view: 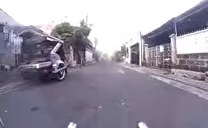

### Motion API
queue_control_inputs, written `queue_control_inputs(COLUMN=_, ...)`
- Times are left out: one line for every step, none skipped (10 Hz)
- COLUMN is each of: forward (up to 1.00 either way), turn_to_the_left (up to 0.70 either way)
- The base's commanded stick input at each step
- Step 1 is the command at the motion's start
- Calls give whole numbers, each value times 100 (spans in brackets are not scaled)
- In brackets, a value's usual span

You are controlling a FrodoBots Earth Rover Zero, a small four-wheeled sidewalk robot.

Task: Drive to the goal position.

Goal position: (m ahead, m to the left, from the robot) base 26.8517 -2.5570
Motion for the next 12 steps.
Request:
queue_control_inputs(forward=70, turn_to_the_left=0)
queue_control_inputs(forward=70, turn_to_the_left=0)
queue_control_inputs(forward=70, turn_to_the_left=0)
queue_control_inputs(forward=70, turn_to_the_left=0)
queue_control_inputs(forward=70, turn_to_the_left=0)
queue_control_inputs(forward=70, turn_to_the_left=0)
queue_control_inputs(forward=70, turn_to_the_left=0)
queue_control_inputs(forward=70, turn_to_the_left=0)
queue_control_inputs(forward=70, turn_to_the_left=0)
queue_control_inputs(forward=70, turn_to_the_left=0)
queue_control_inputs(forward=70, turn_to_the_left=0)
queue_control_inputs(forward=70, turn_to_the_left=0)
